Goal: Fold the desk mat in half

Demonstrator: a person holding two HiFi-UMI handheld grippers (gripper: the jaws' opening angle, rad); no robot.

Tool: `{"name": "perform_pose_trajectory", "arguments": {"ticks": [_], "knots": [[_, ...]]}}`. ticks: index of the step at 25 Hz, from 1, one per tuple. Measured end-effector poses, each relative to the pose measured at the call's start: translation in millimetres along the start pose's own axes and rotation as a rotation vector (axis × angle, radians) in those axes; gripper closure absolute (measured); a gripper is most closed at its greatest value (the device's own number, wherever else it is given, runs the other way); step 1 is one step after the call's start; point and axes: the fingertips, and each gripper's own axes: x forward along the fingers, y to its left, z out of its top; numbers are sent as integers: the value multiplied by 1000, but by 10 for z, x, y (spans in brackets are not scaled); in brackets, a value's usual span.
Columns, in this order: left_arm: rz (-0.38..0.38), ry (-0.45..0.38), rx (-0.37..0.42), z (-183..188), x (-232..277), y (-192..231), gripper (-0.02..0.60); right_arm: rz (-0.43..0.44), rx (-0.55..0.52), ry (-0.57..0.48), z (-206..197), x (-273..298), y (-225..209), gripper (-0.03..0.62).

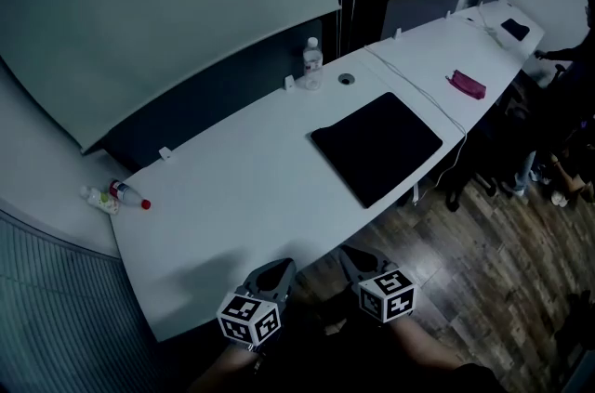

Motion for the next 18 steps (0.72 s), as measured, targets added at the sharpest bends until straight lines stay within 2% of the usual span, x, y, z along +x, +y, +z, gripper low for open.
{"name": "perform_pose_trajectory", "arguments": {"ticks": [10, 18], "knots": [[-29, 12, -3, -183, -141, -102, 575, -14, 1, 6, -193, -188, 185, 571], [-39, 7, 1, -168, -167, -101, 575, -20, -2, -4, -179, -230, 246, 571]]}}
